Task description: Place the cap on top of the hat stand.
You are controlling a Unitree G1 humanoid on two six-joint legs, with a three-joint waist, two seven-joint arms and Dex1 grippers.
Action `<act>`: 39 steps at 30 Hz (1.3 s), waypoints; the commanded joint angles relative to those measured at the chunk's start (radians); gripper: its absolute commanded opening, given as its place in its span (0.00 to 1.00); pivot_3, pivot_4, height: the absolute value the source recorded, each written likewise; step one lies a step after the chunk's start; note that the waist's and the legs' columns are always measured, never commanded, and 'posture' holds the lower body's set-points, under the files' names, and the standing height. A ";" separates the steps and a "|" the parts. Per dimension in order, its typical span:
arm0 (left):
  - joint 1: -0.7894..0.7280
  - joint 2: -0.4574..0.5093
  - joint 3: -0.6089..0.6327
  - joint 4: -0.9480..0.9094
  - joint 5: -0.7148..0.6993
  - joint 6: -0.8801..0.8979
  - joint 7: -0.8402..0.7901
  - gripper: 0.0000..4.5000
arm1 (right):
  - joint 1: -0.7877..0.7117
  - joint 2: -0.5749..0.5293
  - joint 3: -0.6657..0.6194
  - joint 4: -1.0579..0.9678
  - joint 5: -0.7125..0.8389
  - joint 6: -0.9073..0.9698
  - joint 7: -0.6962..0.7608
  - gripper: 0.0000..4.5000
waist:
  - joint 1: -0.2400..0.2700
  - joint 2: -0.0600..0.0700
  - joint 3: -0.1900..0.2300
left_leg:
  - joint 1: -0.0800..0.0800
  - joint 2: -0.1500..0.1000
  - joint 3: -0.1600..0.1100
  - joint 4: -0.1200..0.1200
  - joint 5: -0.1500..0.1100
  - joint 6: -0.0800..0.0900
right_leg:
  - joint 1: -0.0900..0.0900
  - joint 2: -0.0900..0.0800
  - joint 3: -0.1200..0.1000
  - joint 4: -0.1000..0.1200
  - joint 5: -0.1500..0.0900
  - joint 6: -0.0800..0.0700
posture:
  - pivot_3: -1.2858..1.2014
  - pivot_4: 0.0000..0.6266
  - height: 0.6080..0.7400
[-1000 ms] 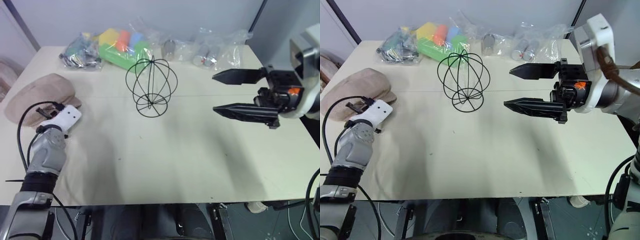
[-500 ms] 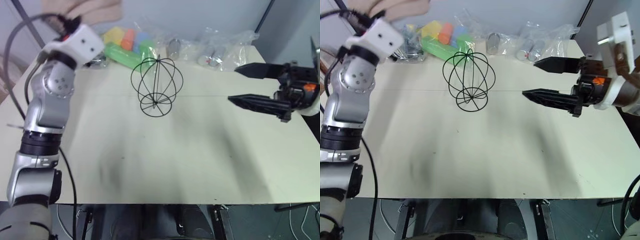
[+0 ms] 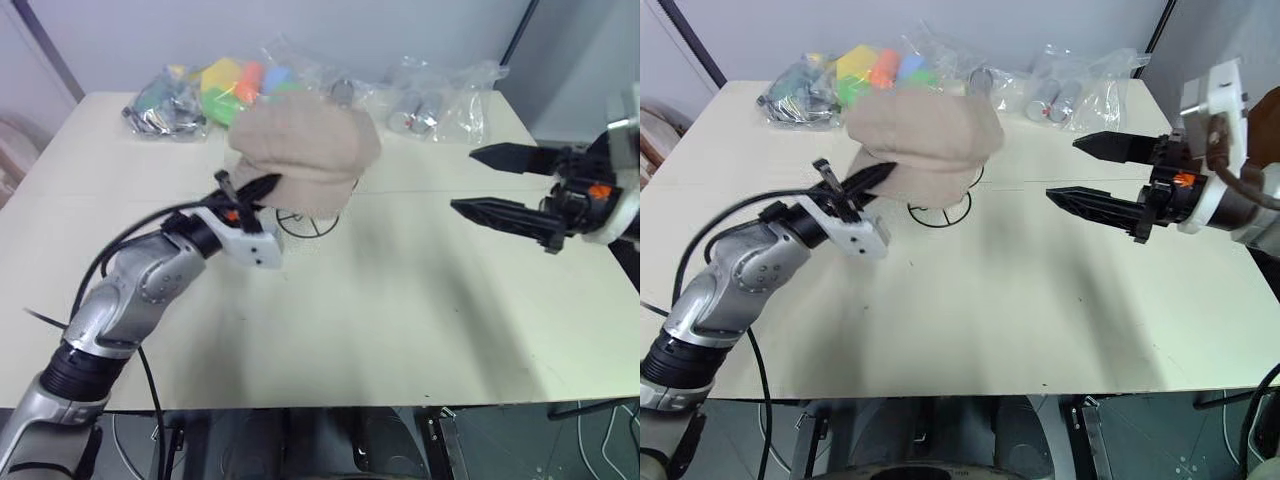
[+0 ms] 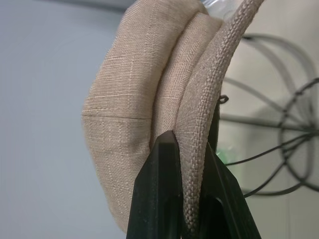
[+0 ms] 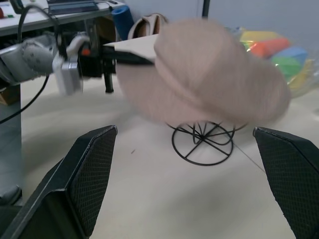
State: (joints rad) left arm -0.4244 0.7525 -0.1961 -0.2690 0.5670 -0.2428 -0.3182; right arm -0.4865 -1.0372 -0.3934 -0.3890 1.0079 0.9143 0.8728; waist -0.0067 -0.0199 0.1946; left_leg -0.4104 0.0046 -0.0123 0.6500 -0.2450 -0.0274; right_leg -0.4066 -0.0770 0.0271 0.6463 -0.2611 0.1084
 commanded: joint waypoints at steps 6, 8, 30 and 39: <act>0.002 -0.030 -0.007 0.037 0.094 -0.042 0.014 0.02 | -0.026 0.011 0.160 -0.015 -0.235 -0.146 -0.058 1.00 | -0.004 0.000 0.000 | 0.000 0.000 0.000 0.000 0.000 0.000 | 0.000 0.000 0.000 0.000 0.000 0.000 | 0.52 0.24 1.00; 0.042 -0.040 -0.009 0.022 0.083 -0.027 -0.011 0.16 | -0.004 0.004 0.211 -0.041 -0.322 -0.199 -0.068 1.00 | -0.004 0.000 0.000 | 0.000 0.000 0.000 0.000 0.000 0.000 | -0.001 0.000 0.000 0.000 0.000 0.000 | 0.52 0.24 1.00; 0.459 0.186 0.801 -0.219 -1.636 1.044 -0.599 0.98 | 0.286 0.258 0.653 -0.023 -1.399 -1.049 -0.522 1.00 | -0.015 -0.001 0.000 | 0.002 0.006 -0.001 0.000 0.000 0.000 | 0.000 0.006 -0.001 0.001 -0.002 -0.004 | 0.52 0.24 1.00; 0.321 0.302 0.819 -0.076 -1.665 1.103 -0.641 0.98 | 0.052 0.516 0.810 0.330 -1.660 -1.299 -0.748 1.00 | -0.010 -0.002 0.000 | 0.002 0.006 -0.002 0.000 0.002 -0.003 | 0.000 0.009 0.000 0.000 -0.002 -0.008 | 0.52 0.24 1.00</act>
State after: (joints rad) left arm -0.0822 1.0367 0.6159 -0.3481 -1.0817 0.8550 -0.9563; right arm -0.4057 -0.5374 0.4176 -0.0815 -0.6184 -0.3380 0.1757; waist -0.0166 -0.0220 0.1946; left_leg -0.4082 0.0106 -0.0147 0.6494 -0.2433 -0.0308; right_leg -0.4064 -0.0682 0.0274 0.6466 -0.2635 0.1009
